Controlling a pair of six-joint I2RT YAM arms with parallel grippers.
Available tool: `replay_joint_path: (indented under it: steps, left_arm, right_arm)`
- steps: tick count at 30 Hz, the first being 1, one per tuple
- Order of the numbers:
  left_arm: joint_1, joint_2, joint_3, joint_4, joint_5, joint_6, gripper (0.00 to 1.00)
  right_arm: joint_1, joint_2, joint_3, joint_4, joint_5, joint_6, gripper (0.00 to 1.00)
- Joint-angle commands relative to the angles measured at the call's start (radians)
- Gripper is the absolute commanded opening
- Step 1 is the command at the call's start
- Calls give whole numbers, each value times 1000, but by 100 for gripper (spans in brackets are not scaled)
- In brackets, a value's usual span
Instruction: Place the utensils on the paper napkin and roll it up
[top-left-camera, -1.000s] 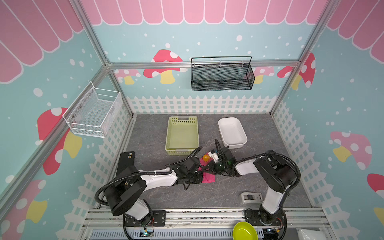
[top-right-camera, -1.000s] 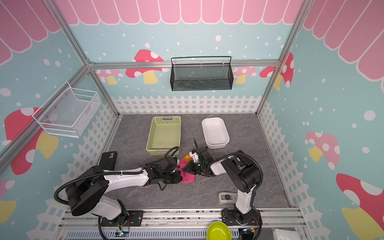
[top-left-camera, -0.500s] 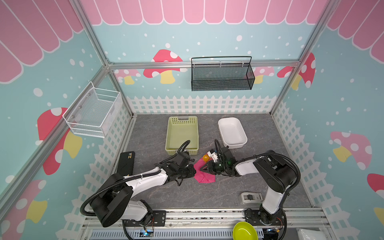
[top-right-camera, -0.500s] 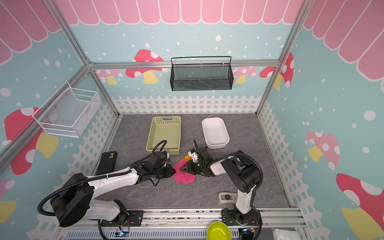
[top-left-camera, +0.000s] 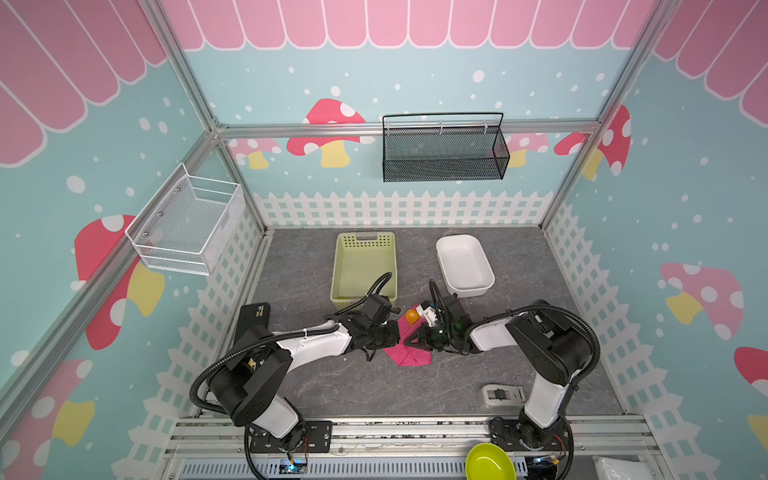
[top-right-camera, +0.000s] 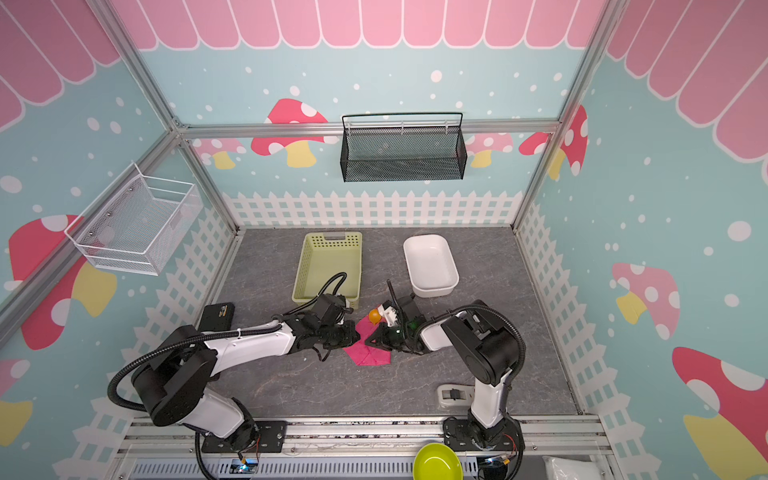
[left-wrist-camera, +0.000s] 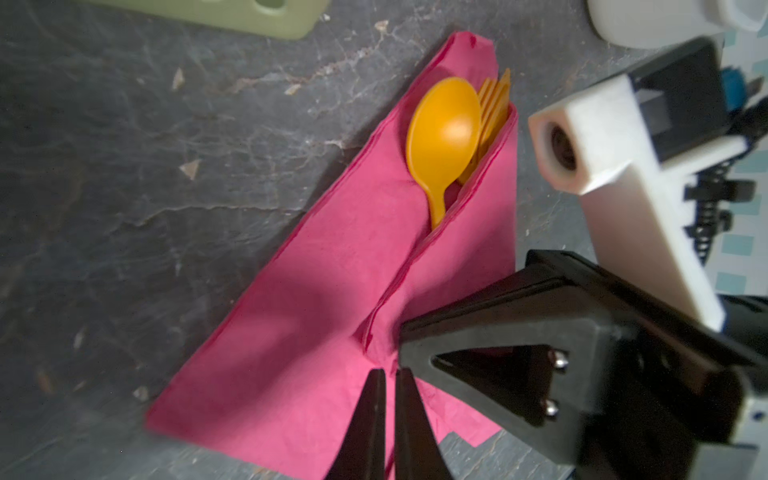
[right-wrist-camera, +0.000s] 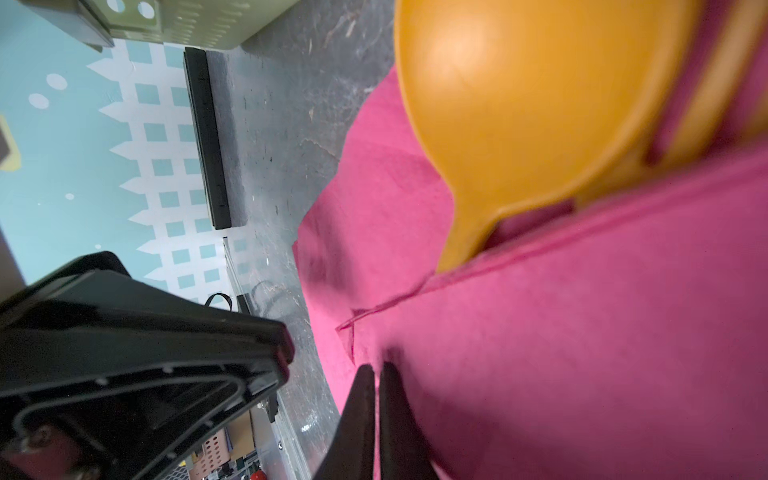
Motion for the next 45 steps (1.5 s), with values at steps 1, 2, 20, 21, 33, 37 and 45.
replay_joint_path:
  steps: [1,2,20,21,33,37,45]
  left_arm:
    - [5,34,37,1,25,1,4]
    - [5,43,40,1,30,1,2]
    - [-1,157,55,-22,30,6,0]
    - [-1,156,53,-22,29,8,0]
    - [1,153,45,-19,24,8,0]
    - [0,158,47,-19,24,9,0]
    - [1,144,39,-17,19,6,0]
  right_arm:
    - [10,22,1,-29,11,-9,8]
    - [9,22,0,-31,11,-8,7]
    - [10,-108,22,-140,41,-34,7]
    - [9,-130,30,-172,48,-48,7]
    - [28,-267,74,-428,188,-150,11]
    - [51,-220,107,-467,209,-159,11]
    - [91,-147,143,-483,230,-161,7]
